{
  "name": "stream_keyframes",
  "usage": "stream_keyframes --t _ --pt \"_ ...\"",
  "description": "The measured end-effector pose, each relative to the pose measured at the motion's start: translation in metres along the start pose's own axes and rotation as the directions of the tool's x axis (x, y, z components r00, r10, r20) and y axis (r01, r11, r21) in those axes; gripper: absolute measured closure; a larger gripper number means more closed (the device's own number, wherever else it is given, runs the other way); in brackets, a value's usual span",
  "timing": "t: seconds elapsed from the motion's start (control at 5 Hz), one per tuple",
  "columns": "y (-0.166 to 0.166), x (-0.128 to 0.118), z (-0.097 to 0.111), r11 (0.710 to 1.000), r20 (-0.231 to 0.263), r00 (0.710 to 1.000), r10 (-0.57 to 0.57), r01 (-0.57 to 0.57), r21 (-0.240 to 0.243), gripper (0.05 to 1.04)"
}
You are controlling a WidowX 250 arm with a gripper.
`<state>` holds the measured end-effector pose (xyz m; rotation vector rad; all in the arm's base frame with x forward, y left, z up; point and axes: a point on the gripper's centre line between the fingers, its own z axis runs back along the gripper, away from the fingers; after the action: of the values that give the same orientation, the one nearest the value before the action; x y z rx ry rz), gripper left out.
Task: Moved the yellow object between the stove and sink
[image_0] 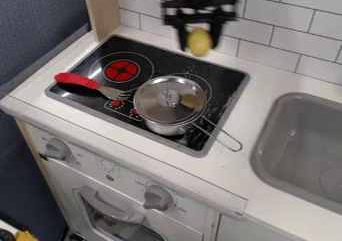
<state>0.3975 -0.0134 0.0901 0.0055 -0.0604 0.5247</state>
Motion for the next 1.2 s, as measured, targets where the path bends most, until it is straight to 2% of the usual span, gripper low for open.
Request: stream_keyframes --t 0.2,0.4,0.6,0.8,1.0,1.2 --pt "-0.036 -0.014 -0.006 0.99 -0.003 0.992 -0.13 0.13 -0.056 0.415" --pt "-0.053 -0.021 -0.011 0.979 -0.007 0.981 -0.195 0.194 -0.06 0.415" --pt "-0.058 -0.021 -0.032 0.97 -0.04 0.97 -0.242 0.24 -0.041 0.415" --pt "-0.069 -0.027 -0.044 0.955 -0.064 0.953 -0.296 0.294 -0.042 0.415" --pt "-0.068 -0.029 -0.059 0.946 -0.092 0.941 -0.325 0.325 -0.021 0.415" --pt "-0.07 -0.032 -0.064 0.938 -0.099 0.933 -0.346 0.346 -0.021 0.415"
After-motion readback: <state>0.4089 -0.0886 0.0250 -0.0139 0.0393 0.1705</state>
